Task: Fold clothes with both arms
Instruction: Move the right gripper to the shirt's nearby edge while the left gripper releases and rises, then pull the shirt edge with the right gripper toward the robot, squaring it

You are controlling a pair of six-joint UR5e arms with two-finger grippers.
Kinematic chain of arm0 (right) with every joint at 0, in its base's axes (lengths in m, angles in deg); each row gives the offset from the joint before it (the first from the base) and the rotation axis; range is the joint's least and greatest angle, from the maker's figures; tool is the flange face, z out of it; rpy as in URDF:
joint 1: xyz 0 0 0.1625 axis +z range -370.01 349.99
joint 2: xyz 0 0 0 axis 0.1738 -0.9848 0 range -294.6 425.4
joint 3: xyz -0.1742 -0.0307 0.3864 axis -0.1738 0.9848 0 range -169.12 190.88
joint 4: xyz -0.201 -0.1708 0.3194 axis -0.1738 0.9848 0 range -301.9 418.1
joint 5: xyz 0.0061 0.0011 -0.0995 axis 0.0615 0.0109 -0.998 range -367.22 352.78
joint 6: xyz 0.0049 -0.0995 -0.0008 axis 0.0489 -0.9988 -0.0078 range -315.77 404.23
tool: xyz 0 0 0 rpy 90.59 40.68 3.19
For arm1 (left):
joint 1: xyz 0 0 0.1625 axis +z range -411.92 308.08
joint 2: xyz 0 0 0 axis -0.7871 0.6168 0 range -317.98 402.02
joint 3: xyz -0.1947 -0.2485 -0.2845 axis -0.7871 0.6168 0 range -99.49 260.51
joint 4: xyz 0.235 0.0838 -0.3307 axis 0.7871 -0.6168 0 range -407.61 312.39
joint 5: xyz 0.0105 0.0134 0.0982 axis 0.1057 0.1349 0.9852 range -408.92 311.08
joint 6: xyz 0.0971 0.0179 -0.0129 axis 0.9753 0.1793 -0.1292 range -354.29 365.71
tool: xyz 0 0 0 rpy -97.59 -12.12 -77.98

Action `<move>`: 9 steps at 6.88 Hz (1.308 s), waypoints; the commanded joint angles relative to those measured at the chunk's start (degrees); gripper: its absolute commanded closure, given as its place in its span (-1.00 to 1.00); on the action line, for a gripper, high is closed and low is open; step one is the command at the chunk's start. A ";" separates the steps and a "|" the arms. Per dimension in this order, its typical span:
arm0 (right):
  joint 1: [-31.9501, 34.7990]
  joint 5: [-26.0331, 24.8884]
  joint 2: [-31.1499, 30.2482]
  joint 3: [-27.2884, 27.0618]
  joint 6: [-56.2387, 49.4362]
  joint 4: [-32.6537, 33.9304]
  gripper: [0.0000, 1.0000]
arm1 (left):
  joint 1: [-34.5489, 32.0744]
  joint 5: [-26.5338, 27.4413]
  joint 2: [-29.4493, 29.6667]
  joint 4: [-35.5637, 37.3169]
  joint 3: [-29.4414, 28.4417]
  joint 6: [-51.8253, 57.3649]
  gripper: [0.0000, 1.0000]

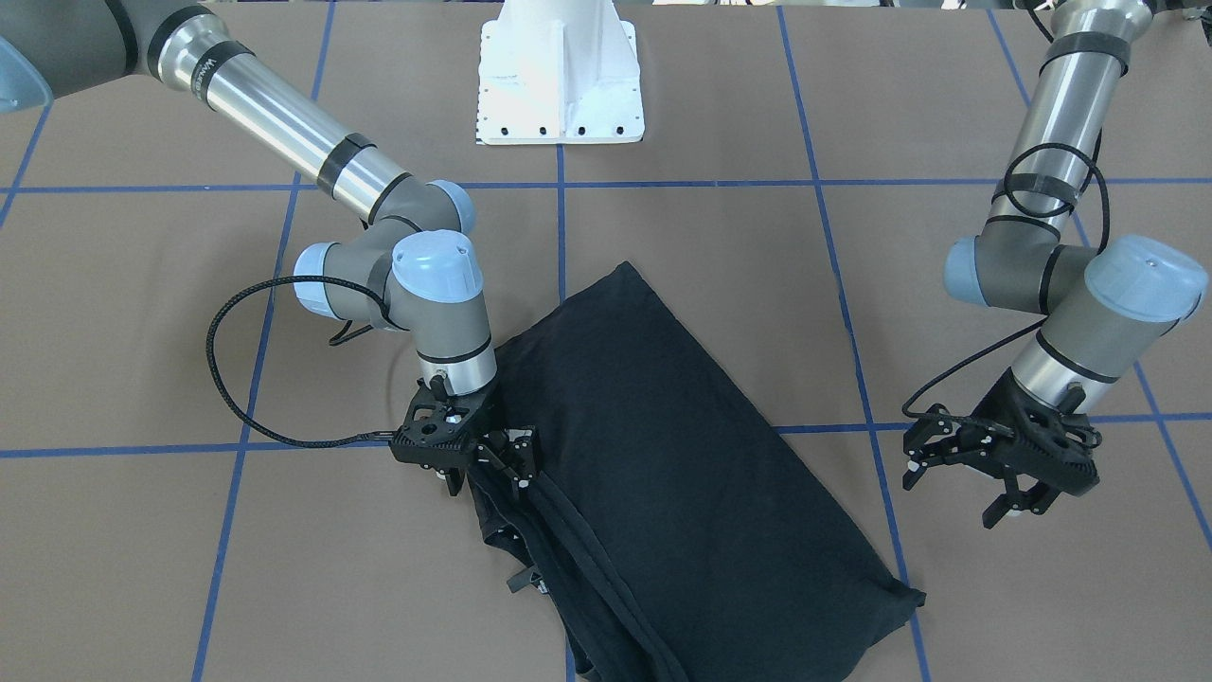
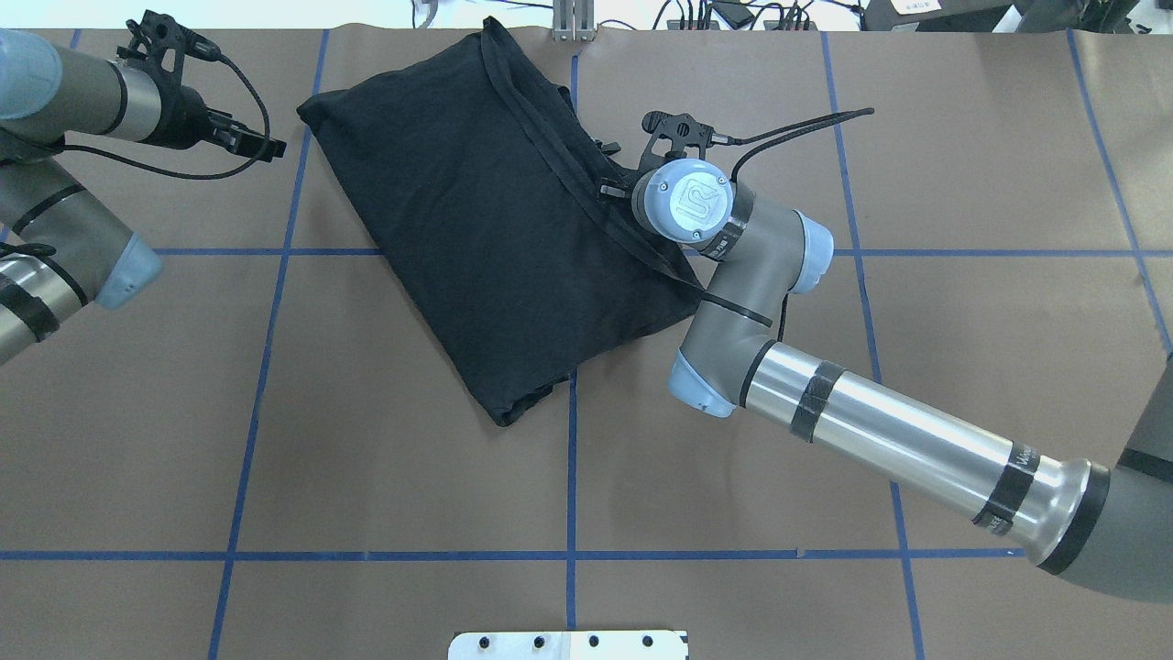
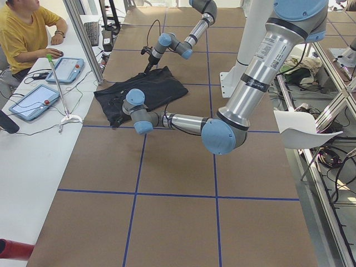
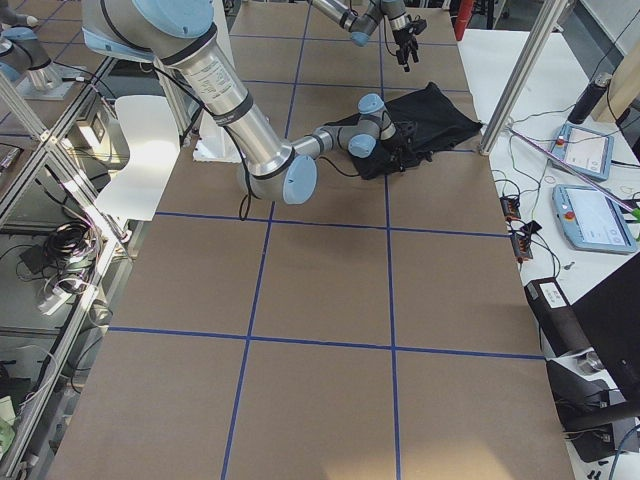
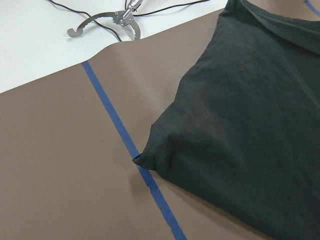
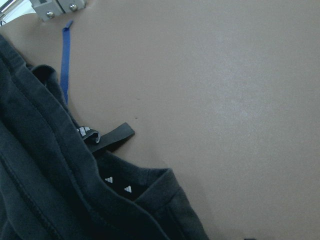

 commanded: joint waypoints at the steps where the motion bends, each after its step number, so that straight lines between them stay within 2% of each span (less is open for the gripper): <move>1: -0.09 -0.12 0.56 0.07 -0.32 0.00 0.99 | 0.00 0.00 -0.22 -0.09 -0.02 0.01 -1.00; 5: -0.18 -0.03 0.48 -1.94 -0.06 0.09 1.00 | 0.00 0.00 -0.57 -0.09 0.16 0.01 -1.00; 8: -4.38 -0.20 -8.89 -15.17 0.55 0.79 1.00 | 0.00 0.00 -0.57 -0.17 0.16 -0.08 -1.00; 9: -7.36 -2.29 -12.85 -20.61 0.82 0.88 1.00 | -0.09 0.00 -0.57 -0.18 0.24 -0.08 -1.00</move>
